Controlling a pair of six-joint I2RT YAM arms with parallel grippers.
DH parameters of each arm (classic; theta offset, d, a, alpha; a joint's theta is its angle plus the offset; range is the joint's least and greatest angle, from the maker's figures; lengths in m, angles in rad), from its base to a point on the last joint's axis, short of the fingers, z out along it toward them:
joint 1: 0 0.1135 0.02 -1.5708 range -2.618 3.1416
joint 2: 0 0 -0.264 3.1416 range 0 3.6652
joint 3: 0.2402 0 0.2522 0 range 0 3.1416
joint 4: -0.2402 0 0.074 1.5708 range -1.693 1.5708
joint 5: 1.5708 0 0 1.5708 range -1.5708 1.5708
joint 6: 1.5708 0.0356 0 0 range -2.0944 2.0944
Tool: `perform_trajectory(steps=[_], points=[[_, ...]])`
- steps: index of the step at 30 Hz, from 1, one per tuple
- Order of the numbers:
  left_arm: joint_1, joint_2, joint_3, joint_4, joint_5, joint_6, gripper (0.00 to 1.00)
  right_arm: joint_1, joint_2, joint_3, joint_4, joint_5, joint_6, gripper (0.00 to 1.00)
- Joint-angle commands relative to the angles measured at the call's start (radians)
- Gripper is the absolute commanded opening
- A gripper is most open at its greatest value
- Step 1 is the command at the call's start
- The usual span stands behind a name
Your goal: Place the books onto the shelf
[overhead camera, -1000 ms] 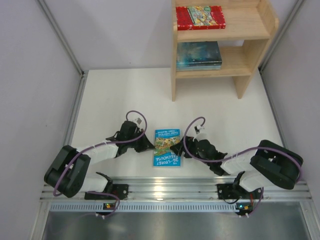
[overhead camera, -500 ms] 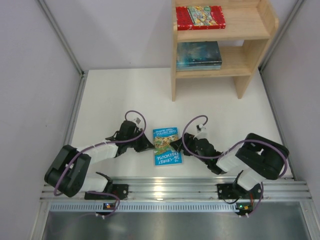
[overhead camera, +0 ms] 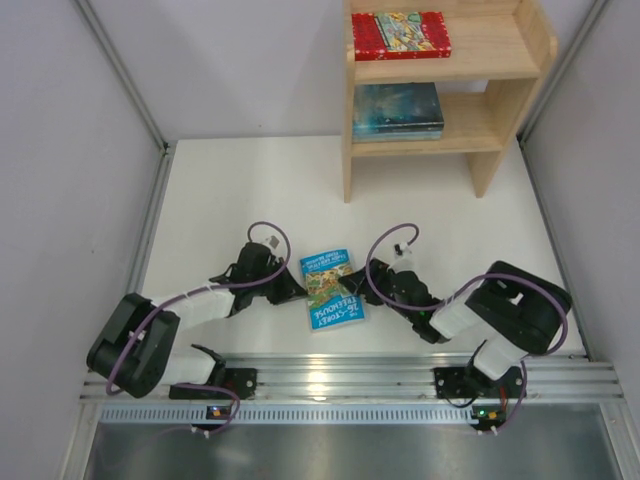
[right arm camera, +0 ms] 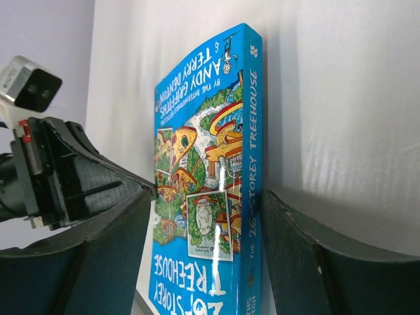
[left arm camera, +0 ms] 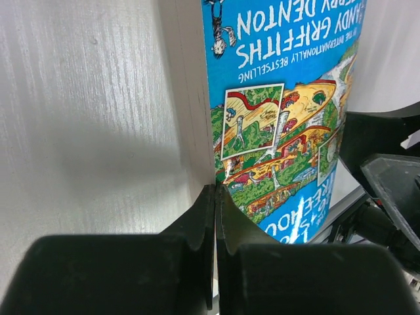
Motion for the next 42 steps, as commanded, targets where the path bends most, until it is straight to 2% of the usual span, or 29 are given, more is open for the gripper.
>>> perform_trajectory(steps=[1, 7, 12, 15, 20, 22, 31, 36, 42], points=[[-0.032, 0.041, -0.044, -0.012, 0.01, 0.004, 0.0, 0.059, -0.088, 0.143, 0.309, -0.372, 0.126, 0.66], [-0.032, 0.04, -0.044, -0.014, 0.007, 0.004, 0.0, 0.059, -0.047, 0.128, 0.363, -0.383, 0.152, 0.69], [-0.032, 0.043, -0.042, -0.014, 0.004, 0.006, 0.0, 0.059, -0.022, 0.137, 0.326, -0.392, 0.158, 0.71], [-0.032, 0.034, -0.037, -0.032, -0.004, 0.012, 0.0, 0.052, -0.032, 0.143, 0.17, -0.371, 0.146, 0.71], [-0.031, -0.015, -0.008, -0.081, -0.019, 0.019, 0.0, 0.044, -0.088, 0.163, -0.105, -0.334, 0.005, 0.72], [-0.032, -0.046, 0.001, -0.08, -0.01, 0.019, 0.0, 0.044, -0.102, 0.169, -0.139, -0.329, -0.015, 0.73], [-0.038, -0.179, 0.058, -0.002, 0.097, 0.022, 0.0, 0.038, -0.079, 0.223, -0.154, -0.355, -0.093, 0.86], [-0.048, -0.161, 0.084, 0.035, 0.12, 0.012, 0.0, 0.016, -0.033, 0.209, 0.004, -0.409, -0.055, 0.88], [-0.064, -0.129, 0.084, 0.142, 0.149, -0.024, 0.0, -0.004, -0.007, 0.224, -0.032, -0.427, -0.078, 0.91]])
